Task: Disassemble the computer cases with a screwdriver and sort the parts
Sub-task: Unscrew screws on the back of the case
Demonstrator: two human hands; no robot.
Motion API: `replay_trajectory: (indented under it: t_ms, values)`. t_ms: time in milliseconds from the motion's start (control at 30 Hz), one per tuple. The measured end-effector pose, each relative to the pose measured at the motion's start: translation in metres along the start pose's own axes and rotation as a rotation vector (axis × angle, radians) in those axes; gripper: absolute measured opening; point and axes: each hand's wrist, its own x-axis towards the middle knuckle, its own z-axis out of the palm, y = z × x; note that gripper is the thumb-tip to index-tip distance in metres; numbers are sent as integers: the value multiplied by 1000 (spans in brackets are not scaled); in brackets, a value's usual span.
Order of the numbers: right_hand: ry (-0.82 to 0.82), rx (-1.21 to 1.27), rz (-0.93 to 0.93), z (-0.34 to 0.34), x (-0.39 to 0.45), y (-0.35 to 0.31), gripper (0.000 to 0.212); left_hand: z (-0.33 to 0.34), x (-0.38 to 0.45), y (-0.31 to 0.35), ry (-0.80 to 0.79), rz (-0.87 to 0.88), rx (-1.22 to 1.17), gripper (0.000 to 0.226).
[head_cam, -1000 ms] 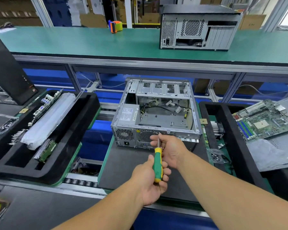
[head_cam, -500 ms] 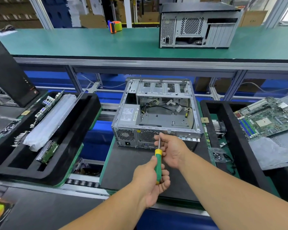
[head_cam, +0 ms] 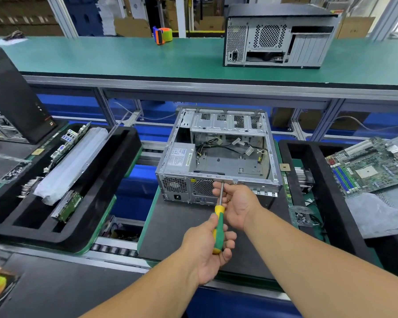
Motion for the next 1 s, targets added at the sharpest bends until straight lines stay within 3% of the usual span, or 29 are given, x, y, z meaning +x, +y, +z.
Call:
replay_trajectory:
  t_ms: [233,533,833,1000]
  values:
    - [-5,-14,6,-3,2,0,26,-2,3,1,-29,-49,-19,62]
    - [21,102,-1,0,5,5,13,-6,14,-5,5,94,121,16]
    - [74,147,-41,2,11,12,12,-39,20,-14,12,235,411,13]
    - [152,107,-120,3,16,15,4,-69,30,-21,46,244,364,14]
